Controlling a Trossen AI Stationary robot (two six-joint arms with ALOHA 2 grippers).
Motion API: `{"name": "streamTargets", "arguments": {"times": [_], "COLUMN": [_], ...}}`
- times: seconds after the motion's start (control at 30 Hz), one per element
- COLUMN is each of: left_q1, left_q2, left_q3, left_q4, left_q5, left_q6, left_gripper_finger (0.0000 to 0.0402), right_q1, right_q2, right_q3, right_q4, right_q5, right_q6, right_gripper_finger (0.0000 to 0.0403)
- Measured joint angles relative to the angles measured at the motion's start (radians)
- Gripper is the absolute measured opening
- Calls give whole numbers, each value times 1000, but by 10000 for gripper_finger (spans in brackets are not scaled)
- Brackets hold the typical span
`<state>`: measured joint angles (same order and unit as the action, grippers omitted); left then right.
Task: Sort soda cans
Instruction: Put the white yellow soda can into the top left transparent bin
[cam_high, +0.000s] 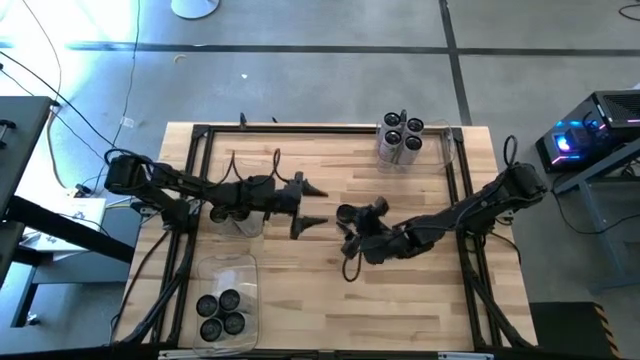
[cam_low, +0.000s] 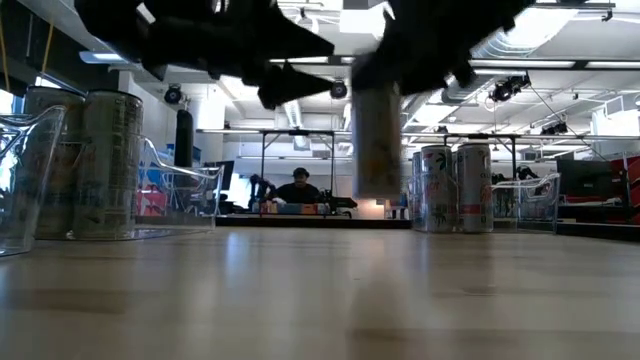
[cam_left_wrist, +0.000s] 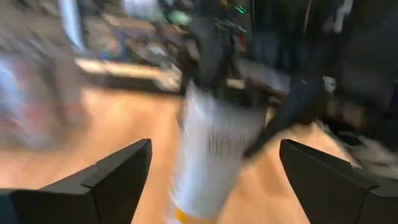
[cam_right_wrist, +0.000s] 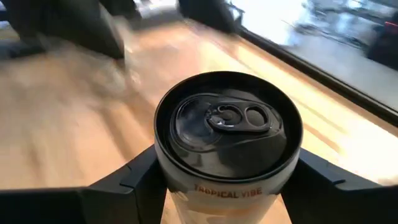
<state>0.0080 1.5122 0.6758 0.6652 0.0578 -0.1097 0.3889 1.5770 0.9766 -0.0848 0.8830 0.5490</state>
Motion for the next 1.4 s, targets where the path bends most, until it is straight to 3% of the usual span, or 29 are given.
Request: {"name": "streamTargets", "arguments": {"times": [0.1, 0.2, 0.27, 0.33, 0.5, 0.7, 0.83, 1.07, 1.13, 1.2, 1.4], "left_q1": [-39, -115, -151, -174, -187, -185, -204, -255, -267, -276, -267], "left_q2": [2, 42, 90, 154, 311, 374, 346, 280, 263, 240, 121], "left_q3": [4, 21, 33, 45, 103, 190, 202, 201, 200, 193, 84], "left_q4": [-13, 16, 80, 141, 279, 252, 187, 95, 65, 33, 45], "left_q5": [-163, -398, -526, -577, -570, -677, -760, -769, -787, -782, -530], "left_q6": [147, 289, 342, 350, 321, 322, 346, 342, 339, 349, 269], "left_gripper_finger": [348, 345, 345, 345, 345, 344, 326, 231, 231, 231, 231], "right_q1": [25, 39, 31, 26, 12, -10, -17, -16, -17, -17, -4], "right_q2": [2, -1, 0, 0, 0, -1, -1, -2, -3, -5, -30], "right_q3": [-3, -8, -41, -70, -79, -61, -62, -59, -57, -57, -63], "right_q4": [-148, -271, -256, -171, 166, 501, 514, 497, 487, 480, 441], "right_q5": [90, 194, 219, 229, 198, 76, 52, 28, -6, -36, -150], "right_q6": [157, 372, 435, 413, 118, -213, -235, -208, -210, -228, -482], "right_gripper_finger": [232, 232, 232, 232, 232, 232, 232, 232, 235, 265, 354]}}
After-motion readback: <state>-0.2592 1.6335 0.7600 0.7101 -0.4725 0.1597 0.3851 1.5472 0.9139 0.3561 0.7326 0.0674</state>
